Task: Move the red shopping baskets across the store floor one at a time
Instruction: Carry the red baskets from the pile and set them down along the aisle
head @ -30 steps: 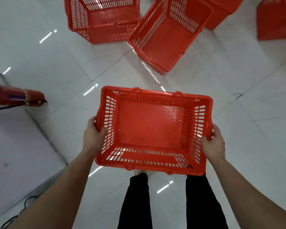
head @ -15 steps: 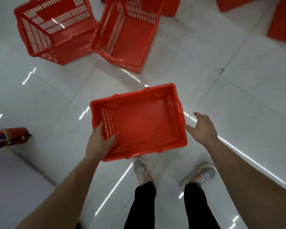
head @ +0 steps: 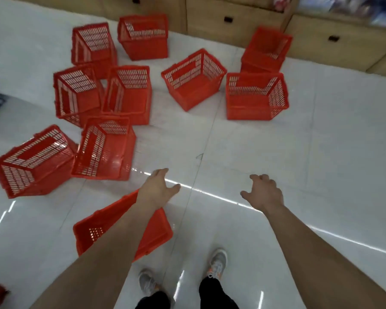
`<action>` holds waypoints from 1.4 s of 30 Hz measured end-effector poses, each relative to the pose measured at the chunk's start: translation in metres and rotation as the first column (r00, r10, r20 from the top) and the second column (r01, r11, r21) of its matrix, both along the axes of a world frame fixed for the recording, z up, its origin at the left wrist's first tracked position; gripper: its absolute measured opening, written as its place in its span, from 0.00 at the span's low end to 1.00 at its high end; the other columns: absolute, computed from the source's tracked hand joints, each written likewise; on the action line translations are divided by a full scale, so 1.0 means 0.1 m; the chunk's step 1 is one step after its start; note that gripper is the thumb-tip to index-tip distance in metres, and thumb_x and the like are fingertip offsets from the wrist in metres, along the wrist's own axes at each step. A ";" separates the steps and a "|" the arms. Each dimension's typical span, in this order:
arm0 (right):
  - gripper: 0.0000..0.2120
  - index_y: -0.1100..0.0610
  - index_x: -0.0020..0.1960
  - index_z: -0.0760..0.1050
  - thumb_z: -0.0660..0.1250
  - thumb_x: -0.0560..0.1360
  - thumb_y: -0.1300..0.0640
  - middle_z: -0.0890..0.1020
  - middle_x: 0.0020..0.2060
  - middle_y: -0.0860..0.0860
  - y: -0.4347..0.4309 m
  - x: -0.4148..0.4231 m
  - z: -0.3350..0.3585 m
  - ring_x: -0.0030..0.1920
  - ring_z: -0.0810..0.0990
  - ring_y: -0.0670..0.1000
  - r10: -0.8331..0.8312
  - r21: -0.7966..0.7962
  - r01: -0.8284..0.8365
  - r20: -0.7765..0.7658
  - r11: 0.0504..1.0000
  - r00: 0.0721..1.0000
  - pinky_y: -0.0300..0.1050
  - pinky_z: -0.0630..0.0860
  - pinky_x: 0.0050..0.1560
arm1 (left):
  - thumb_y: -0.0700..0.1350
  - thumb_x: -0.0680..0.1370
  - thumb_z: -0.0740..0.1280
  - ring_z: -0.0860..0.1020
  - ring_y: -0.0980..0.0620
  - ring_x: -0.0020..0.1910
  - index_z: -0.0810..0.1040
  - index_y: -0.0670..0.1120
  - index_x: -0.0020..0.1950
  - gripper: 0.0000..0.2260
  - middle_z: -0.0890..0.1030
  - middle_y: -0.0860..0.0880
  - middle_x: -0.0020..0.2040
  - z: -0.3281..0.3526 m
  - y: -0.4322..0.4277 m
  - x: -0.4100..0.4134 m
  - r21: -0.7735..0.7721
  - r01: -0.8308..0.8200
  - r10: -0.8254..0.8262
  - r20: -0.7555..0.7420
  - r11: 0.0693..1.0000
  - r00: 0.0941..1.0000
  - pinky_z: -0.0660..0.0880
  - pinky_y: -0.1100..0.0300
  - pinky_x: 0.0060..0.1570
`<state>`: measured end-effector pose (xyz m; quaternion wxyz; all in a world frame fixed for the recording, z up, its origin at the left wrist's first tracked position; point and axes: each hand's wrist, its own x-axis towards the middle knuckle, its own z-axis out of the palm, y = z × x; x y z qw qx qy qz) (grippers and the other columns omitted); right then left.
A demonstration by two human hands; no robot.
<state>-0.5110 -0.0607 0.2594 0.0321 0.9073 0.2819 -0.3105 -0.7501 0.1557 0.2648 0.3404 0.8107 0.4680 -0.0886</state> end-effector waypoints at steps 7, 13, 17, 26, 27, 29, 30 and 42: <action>0.35 0.52 0.77 0.62 0.66 0.75 0.41 0.68 0.71 0.55 -0.42 1.19 1.12 0.68 0.68 0.59 -0.138 0.084 0.130 0.093 0.988 0.986 0.55 0.71 0.61 | 0.59 0.74 0.70 0.69 0.44 0.70 0.65 0.46 0.76 0.35 0.67 0.45 0.74 1.04 -0.21 1.40 0.061 0.109 -0.112 0.041 0.992 0.993 0.68 0.49 0.67; 0.35 0.53 0.77 0.63 0.67 0.75 0.41 0.69 0.70 0.56 -0.30 2.13 1.42 0.68 0.68 0.60 -0.212 0.113 0.199 0.119 0.973 0.970 0.55 0.72 0.60 | 0.62 0.73 0.69 0.70 0.45 0.69 0.65 0.47 0.76 0.36 0.68 0.46 0.74 1.30 0.02 2.45 0.107 0.195 -0.201 0.051 0.975 0.978 0.70 0.48 0.65; 0.35 0.53 0.77 0.62 0.67 0.75 0.42 0.68 0.71 0.56 -0.02 2.91 1.45 0.70 0.67 0.60 -0.246 0.094 0.235 0.130 0.967 0.961 0.57 0.72 0.62 | 0.63 0.73 0.68 0.70 0.45 0.70 0.65 0.47 0.77 0.37 0.68 0.46 0.74 1.26 0.42 3.24 0.119 0.219 -0.224 0.036 0.969 0.974 0.71 0.46 0.65; 0.36 0.51 0.77 0.63 0.70 0.74 0.41 0.68 0.72 0.56 1.03 4.52 1.63 0.70 0.67 0.59 -0.304 0.116 0.292 0.103 0.949 0.947 0.58 0.72 0.63 | 0.64 0.73 0.67 0.71 0.42 0.68 0.66 0.49 0.76 0.35 0.71 0.45 0.70 1.38 1.51 4.99 0.104 0.283 -0.282 -0.020 0.954 0.959 0.71 0.46 0.64; 0.36 0.51 0.77 0.63 0.70 0.74 0.41 0.68 0.72 0.55 1.14 4.68 1.63 0.70 0.67 0.59 -0.298 0.124 0.286 0.096 0.950 0.950 0.58 0.72 0.63 | 0.63 0.73 0.67 0.71 0.43 0.68 0.66 0.49 0.76 0.35 0.71 0.45 0.71 1.39 1.59 5.16 0.101 0.285 -0.285 -0.019 0.953 0.958 0.70 0.46 0.65; 0.36 0.51 0.77 0.63 0.70 0.73 0.41 0.68 0.71 0.55 1.32 4.98 1.59 0.70 0.68 0.59 -0.281 0.134 0.269 0.081 0.954 0.956 0.57 0.72 0.62 | 0.62 0.74 0.68 0.70 0.43 0.69 0.64 0.50 0.77 0.35 0.71 0.46 0.72 1.36 1.72 5.48 0.093 0.291 -0.291 -0.016 0.952 0.957 0.69 0.46 0.67; 0.37 0.51 0.77 0.63 0.70 0.73 0.41 0.69 0.71 0.55 1.40 5.14 1.55 0.70 0.68 0.59 -0.273 0.134 0.262 0.074 0.956 0.959 0.57 0.72 0.62 | 0.62 0.74 0.68 0.70 0.43 0.70 0.63 0.51 0.78 0.36 0.70 0.46 0.72 1.33 1.78 5.63 0.085 0.297 -0.296 -0.023 0.951 0.955 0.68 0.46 0.67; 0.35 0.52 0.76 0.65 0.70 0.74 0.43 0.71 0.69 0.57 2.17 7.37 0.10 0.66 0.73 0.60 -0.267 0.060 0.280 -0.164 0.958 0.950 0.54 0.75 0.61 | 0.60 0.75 0.69 0.72 0.41 0.68 0.65 0.48 0.76 0.33 0.72 0.44 0.72 0.24 2.44 7.38 0.023 0.088 -0.083 -0.163 0.996 0.983 0.70 0.46 0.65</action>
